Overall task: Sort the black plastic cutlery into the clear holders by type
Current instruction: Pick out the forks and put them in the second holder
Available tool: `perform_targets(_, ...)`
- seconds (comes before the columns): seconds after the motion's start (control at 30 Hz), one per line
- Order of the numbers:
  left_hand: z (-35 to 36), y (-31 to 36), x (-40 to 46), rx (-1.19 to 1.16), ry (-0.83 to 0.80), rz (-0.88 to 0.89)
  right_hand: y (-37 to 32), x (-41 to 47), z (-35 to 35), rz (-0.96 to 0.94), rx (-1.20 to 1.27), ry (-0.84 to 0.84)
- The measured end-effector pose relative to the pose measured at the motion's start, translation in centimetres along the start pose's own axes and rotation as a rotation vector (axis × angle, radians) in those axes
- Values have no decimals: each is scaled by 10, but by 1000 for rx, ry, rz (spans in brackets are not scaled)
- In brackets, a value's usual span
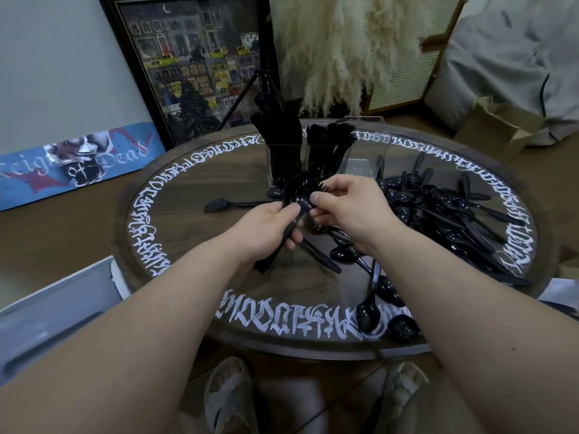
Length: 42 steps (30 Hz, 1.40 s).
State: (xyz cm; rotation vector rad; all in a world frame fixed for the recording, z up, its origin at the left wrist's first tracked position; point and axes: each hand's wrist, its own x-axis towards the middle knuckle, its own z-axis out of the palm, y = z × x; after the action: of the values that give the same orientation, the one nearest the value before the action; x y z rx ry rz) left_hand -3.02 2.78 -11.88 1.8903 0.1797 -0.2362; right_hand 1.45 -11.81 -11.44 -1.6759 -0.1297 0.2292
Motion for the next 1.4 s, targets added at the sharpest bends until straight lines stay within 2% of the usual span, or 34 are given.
perform_targets(0.17,2,2,0,56,-52,19,4,-1,-2,-29,-38,43)
perform_targets(0.3,1,3,0,94,-74,22,3,-2,-2,-84,-141,-28)
perform_targets(0.5,-3,4,-3,153,44,15,2,-3,-6,-159,-201,-22)
perform_targets(0.7,-1,6,-4,185,52,-48,6,-1,-3,-254,-377,65)
perform_targets(0.83,-3,6,-2,154,47,-16,3,-5,-5,-280,-488,133)
perform_targets(0.93,-5,6,-2,145,43,10,2,-8,-3,-356,-545,80)
perform_targets(1.1,-7,9,-5,180,-46,-53,5,-9,1,-506,-685,34)
perform_targets(1.23,-10,11,-6,356,-101,22,4,-6,1,-492,-737,43)
perform_targets(1.4,-17,4,-4,795,100,150,3,-7,-6,-445,-794,67)
